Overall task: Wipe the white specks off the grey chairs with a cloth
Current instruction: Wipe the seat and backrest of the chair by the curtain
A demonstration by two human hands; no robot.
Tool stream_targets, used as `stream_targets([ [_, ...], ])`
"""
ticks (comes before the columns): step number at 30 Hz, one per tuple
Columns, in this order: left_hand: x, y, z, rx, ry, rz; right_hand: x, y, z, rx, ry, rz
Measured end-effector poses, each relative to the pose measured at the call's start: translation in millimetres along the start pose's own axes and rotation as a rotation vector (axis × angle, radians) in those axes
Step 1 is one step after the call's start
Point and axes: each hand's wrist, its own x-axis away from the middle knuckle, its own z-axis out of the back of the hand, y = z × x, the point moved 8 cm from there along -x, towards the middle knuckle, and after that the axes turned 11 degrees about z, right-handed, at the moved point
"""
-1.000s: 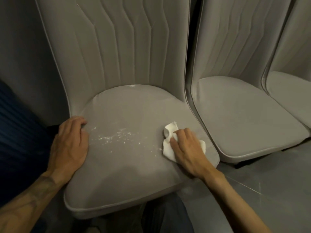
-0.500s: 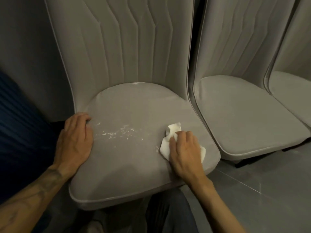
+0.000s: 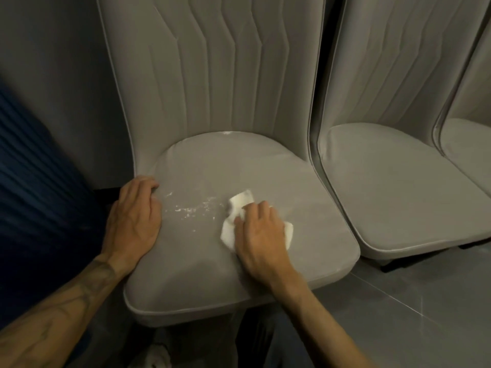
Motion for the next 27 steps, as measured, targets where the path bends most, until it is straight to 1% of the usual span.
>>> stream_targets([
  [2, 0.0, -0.9, -0.3, -0.002, -0.005, 0.001, 7.8, -25.9, -7.8, -0.030, -0.041, 0.195],
  [3, 0.2, -1.1, -0.7, -0.003, -0.008, 0.001, 6.5, -20.9, -5.6, -0.050, -0.042, 0.246],
  [4, 0.4, -1.4, -1.2, -0.003, -0.008, 0.001, 0.6, -7.8, -3.0, -0.054, -0.041, 0.253],
  [5, 0.5, -1.5, -1.3, -0.003, -0.007, 0.003, -8.4, 9.1, -1.4, -0.043, -0.052, 0.219],
  [8, 0.2, -1.3, -1.7, -0.005, 0.000, 0.019, -40.5, 54.1, 0.5, 0.065, -0.050, 0.002],
  [9, 0.0, -1.0, -1.7, -0.009, 0.002, 0.019, -46.5, 51.2, -1.2, 0.090, -0.049, -0.040],
  [10, -0.1, -0.4, -1.4, -0.012, 0.002, 0.017, -49.5, 35.8, -5.6, 0.087, -0.050, -0.018],
  [11, 0.1, 0.0, -1.2, -0.013, -0.002, 0.017, -48.1, 11.3, -13.3, 0.038, -0.045, 0.066],
  [13, -0.3, -1.8, -1.2, -0.008, -0.011, 0.026, -33.2, -39.1, -24.5, -0.077, -0.051, 0.321],
  [14, 0.0, -2.4, -1.7, -0.003, -0.015, 0.022, -28.1, -47.4, -25.0, -0.109, -0.059, 0.412],
  [15, 0.2, -2.8, -1.7, 0.000, -0.014, 0.016, -32.3, -41.6, -23.0, -0.131, -0.063, 0.445],
  [16, 0.3, -3.8, -2.1, 0.004, -0.014, 0.013, -43.5, -27.5, -21.3, -0.121, -0.063, 0.421],
  [17, 0.1, -5.1, -3.1, 0.008, -0.019, 0.011, -58.4, -10.2, -20.7, -0.097, -0.063, 0.357],
  [19, -1.7, -8.2, -5.3, 0.015, -0.029, 0.014, -92.4, 24.9, -23.9, -0.001, -0.089, 0.181],
  [20, -3.2, -9.1, -5.8, 0.020, -0.036, 0.018, -103.2, 30.0, -26.4, 0.054, -0.099, 0.121],
  [21, -4.2, -9.8, -5.3, 0.024, -0.042, 0.024, -108.1, 22.9, -30.5, 0.096, -0.106, 0.111],
  [22, -3.6, -9.6, -4.6, 0.025, -0.046, 0.027, -105.5, 7.1, -35.0, 0.081, -0.106, 0.148],
  [23, -2.7, -8.7, -3.8, 0.019, -0.049, 0.026, -97.0, -13.1, -40.0, 0.007, -0.090, 0.225],
  [25, 1.0, -8.4, -2.7, 0.003, -0.052, 0.034, -67.8, -48.7, -40.1, -0.145, -0.080, 0.422],
  [26, 3.5, -8.8, -1.0, 0.003, -0.046, 0.048, -59.0, -53.6, -36.8, -0.190, -0.093, 0.492],
  [27, 6.5, -9.6, 0.9, 0.008, -0.042, 0.070, -61.6, -48.4, -33.6, -0.214, -0.106, 0.518],
])
